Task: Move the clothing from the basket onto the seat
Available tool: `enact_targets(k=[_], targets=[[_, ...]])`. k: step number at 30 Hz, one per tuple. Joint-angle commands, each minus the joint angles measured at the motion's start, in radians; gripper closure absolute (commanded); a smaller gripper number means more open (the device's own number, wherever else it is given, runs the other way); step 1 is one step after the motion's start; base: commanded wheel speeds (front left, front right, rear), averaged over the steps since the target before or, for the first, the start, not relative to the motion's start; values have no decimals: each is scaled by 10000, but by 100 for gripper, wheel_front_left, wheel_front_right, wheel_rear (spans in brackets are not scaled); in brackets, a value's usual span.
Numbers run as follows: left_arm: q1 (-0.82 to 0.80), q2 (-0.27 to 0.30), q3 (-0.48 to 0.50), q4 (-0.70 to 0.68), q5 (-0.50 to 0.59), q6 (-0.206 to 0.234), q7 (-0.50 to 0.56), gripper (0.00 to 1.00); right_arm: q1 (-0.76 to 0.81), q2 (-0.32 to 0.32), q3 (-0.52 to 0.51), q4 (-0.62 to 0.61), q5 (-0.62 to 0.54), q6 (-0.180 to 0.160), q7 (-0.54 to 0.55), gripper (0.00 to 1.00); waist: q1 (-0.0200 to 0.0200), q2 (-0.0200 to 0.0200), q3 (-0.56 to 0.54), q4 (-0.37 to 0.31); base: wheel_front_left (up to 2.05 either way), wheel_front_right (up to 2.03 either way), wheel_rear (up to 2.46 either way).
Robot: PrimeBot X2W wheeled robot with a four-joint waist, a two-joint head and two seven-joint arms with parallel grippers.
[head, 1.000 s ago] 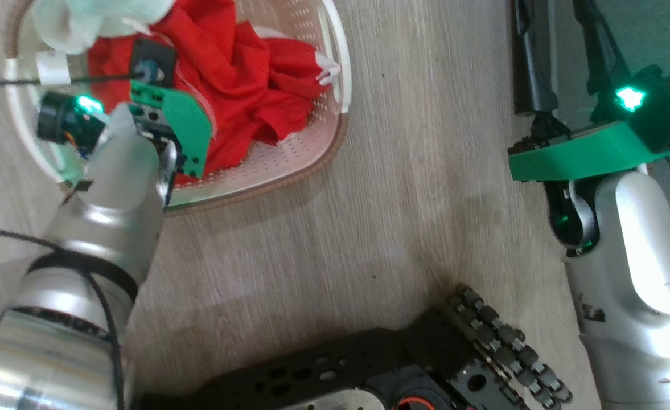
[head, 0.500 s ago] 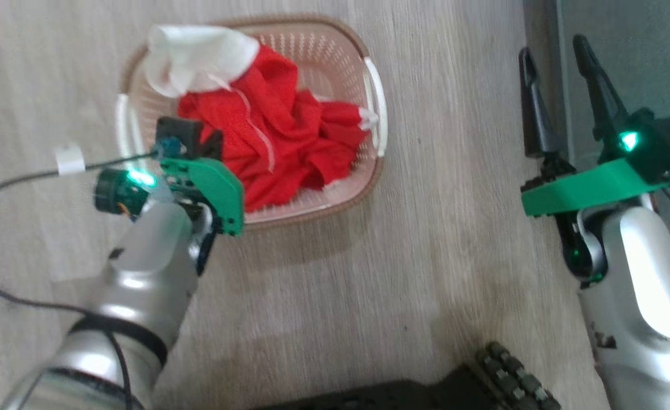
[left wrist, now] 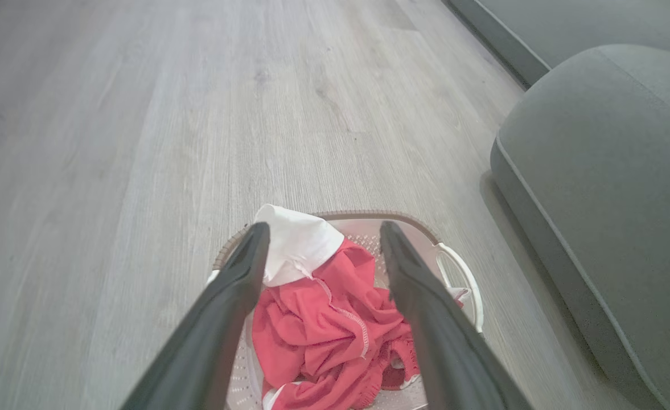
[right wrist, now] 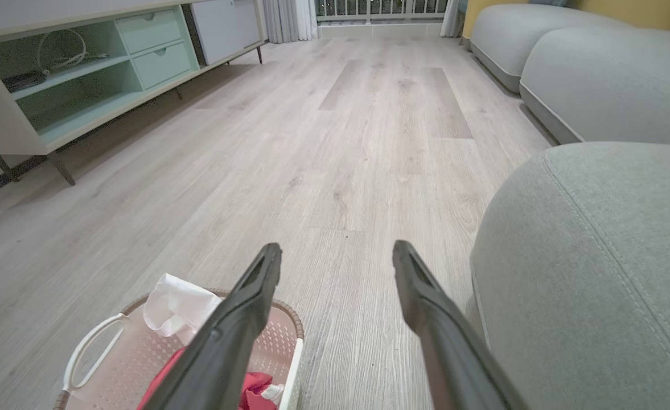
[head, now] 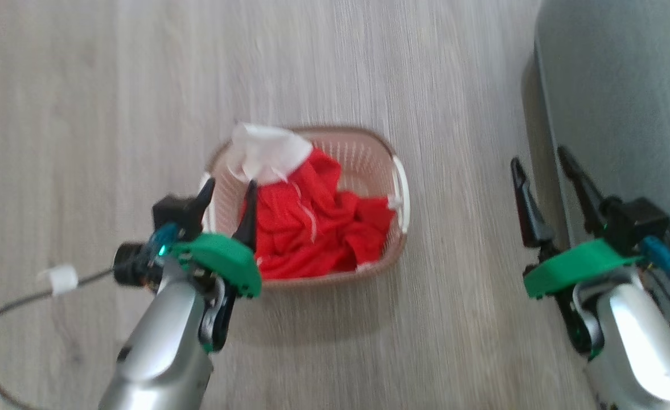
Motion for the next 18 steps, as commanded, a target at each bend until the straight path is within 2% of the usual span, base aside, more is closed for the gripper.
enact_targets(k=[1, 8, 18], targets=[[238, 181, 515, -536, 183, 9, -124, 0, 196, -136, 231, -220, -103, -2, -92, 0, 2, -1, -1128, 448, 0, 0, 0], [1370, 310, 1600, -1883, 827, -265, -125, 0, 490, -272, 396, -68, -93, -2, -92, 0, 2, -1, -2012, 580, 0, 0, 0], [2427, 499, 2792, -2202, 1372, -665, -125, 0, 1068, -389, 463, 366, -228, -2, -92, 0, 2, -1, -3076, 555, 0, 0, 0]])
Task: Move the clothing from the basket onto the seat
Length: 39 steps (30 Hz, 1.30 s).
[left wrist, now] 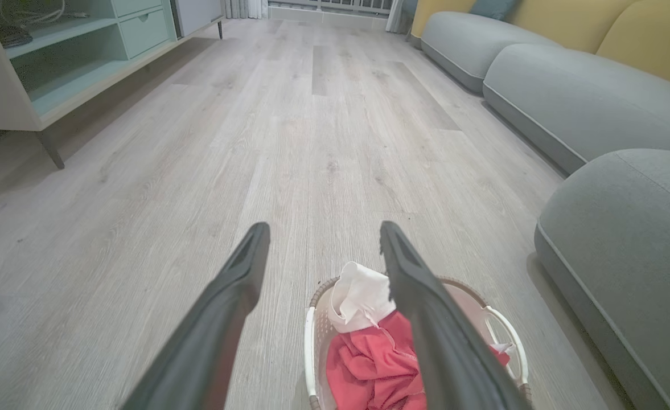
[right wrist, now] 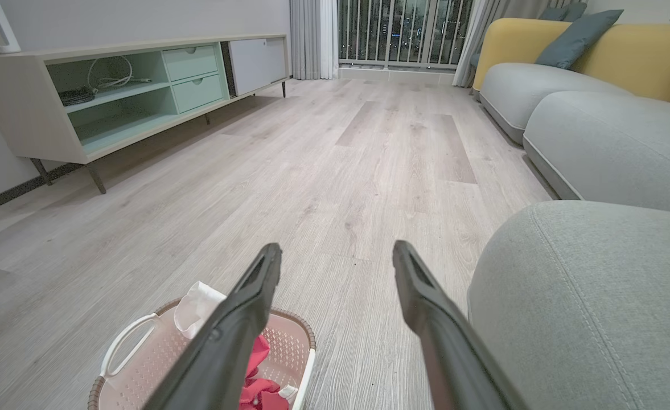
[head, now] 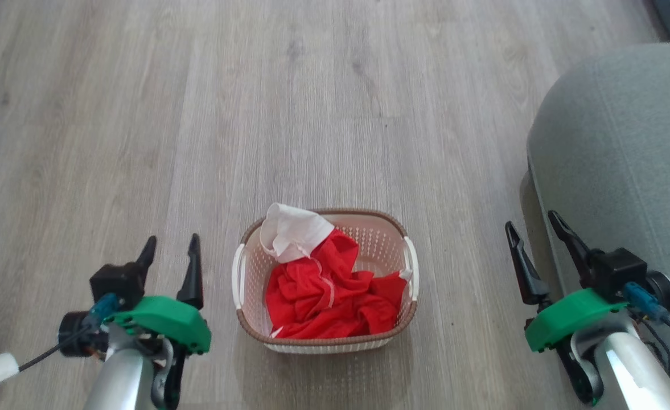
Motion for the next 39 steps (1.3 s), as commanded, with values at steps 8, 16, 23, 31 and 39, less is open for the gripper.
enact_targets(k=[8, 16, 23, 31, 39], targets=[[51, 93, 969, -408, 396, -217, -125, 0, 113, 37, 90, -206, -62, -2, -92, 0, 1, -1, -184, -271, 0, 0, 0], [18, -24, 1289, -406, 627, -369, -126, 0, 26, 17, 25, -248, -54, -2, -92, 0, 1, -1, -70, -339, 0, 0, 0], [3, -85, 1428, -334, 819, -453, -126, 0, -69, 17, 37, -253, -57, -2, -92, 0, 1, -1, -17, -389, 0, 0, 0], [-45, -125, 1562, -377, 963, -524, -126, 0, -127, 31, 2, -302, -75, -2, -92, 0, 1, -1, 115, -454, 0, 0, 0], [-492, -163, 1379, -81, 714, -580, -126, 0, -471, -24, -64, -610, -79, -2, -92, 0, 1, -1, 1087, -625, 0, 0, 0]])
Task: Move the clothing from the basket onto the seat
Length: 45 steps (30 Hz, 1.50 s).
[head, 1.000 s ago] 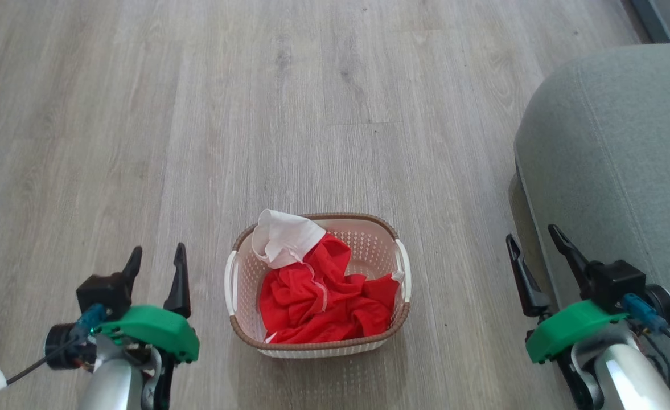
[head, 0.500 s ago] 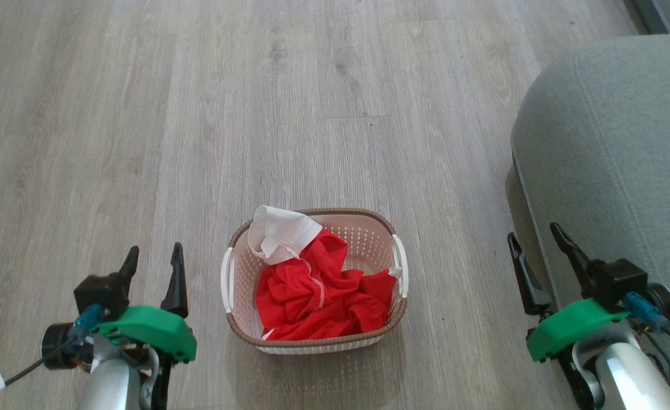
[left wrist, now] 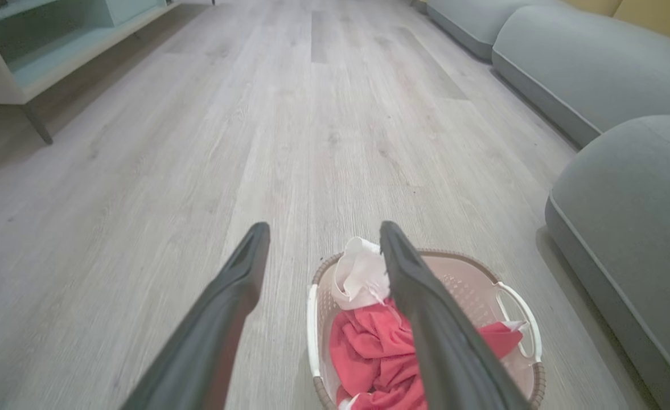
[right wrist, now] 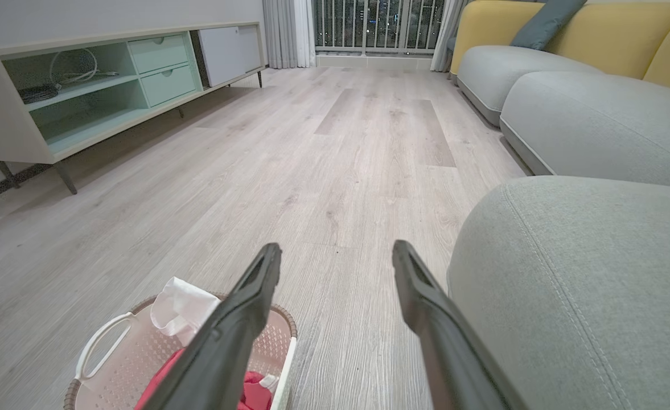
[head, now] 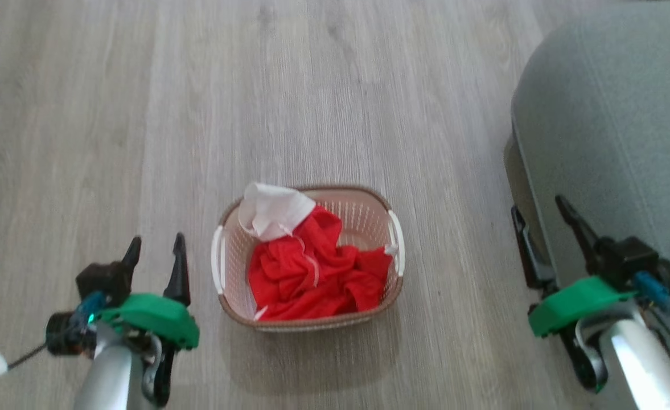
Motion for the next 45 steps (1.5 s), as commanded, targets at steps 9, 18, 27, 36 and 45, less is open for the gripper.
enact_targets(k=[9, 18, 27, 36, 45], targets=[[-2998, 82, -1516, 1600, -1313, 356, -84, 0, -1672, 49, 164, -1005, -94, -2, -92, 0, 0, 0, 3189, -796, 0, 0, 0], [-5867, 81, -2819, 4061, -1175, 738, 524, 0, -2735, 433, 70, -1622, -122, -2, -92, 0, 0, 0, 5608, -1913, 0, 0, 0], [-7667, 164, -3317, 6233, -968, 1081, 787, 0, -2840, 663, 59, -1926, -92, -2, -92, 0, 0, 0, 6774, -2664, 0, 0, 0], [-8542, 502, -3356, 7558, -952, 1313, 631, 0, -2656, 857, 27, -2053, -40, -2, -92, 0, 0, 0, 7205, -3018, 0, 0, 0], [-8914, 856, -3416, 7966, -964, 1445, 496, 0, -2563, 957, -96, -2178, -10, -2, -92, 0, 0, 0, 7590, -3083, 0, 0, 0]])
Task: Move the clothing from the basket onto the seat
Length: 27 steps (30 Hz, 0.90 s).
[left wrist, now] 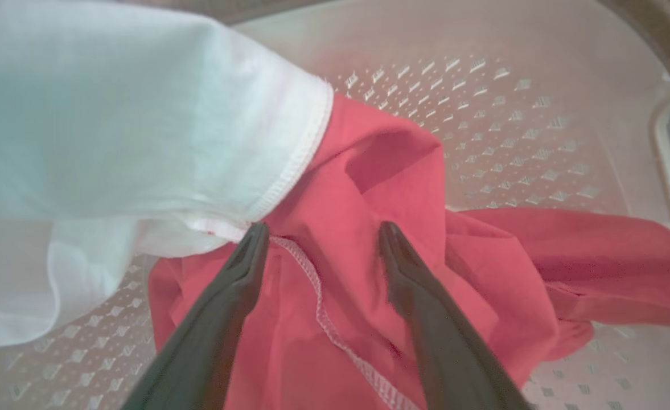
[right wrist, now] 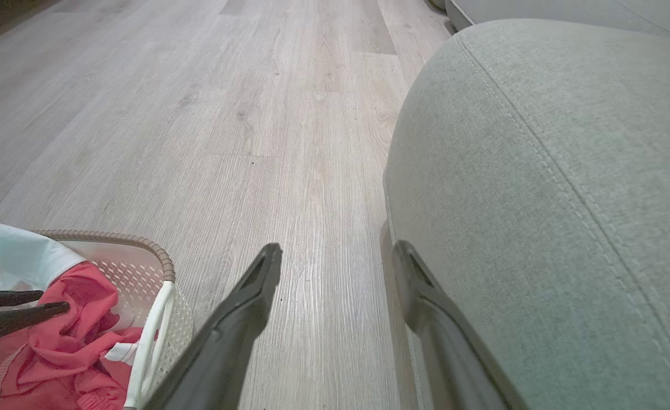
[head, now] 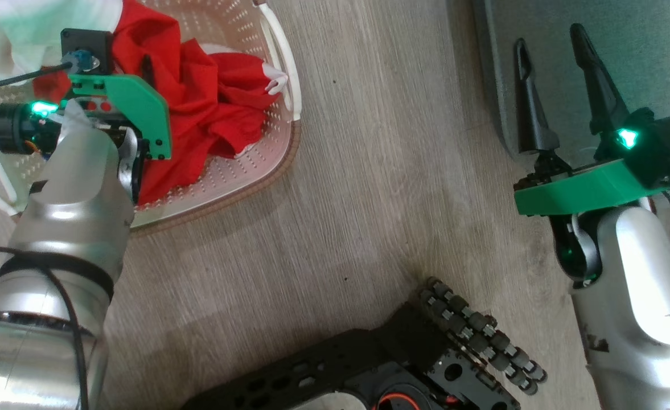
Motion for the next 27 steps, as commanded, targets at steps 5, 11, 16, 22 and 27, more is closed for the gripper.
enact_targets(k=[5, 11, 16, 22, 27], targets=[[-114, 202, 12, 26, -4, 132, -161, 0, 368, 121, 165, -290, 131, -4, -92, 0, -1, 0, 267, -73, 0, 0, 0], [-212, 116, -56, 87, -72, 111, -297, 0, 385, 181, 107, -248, 179, -4, -92, 0, -1, 0, 342, -127, 0, 0, 0], [-248, 105, -152, 122, -76, 103, -404, 27, 380, 212, 90, -243, 218, -4, -92, 0, -1, 0, 421, -176, 0, 0, 0], [-299, -111, -194, 122, -235, -166, -515, 100, 412, 160, -142, -290, 239, -4, -92, 0, -1, 0, 446, 10, 0, 0, 0], [-22, -325, -12, -428, -582, -545, -716, 100, 488, 9, -407, -220, 136, -4, -92, 0, -1, 0, -184, 586, 0, 0, 0]])
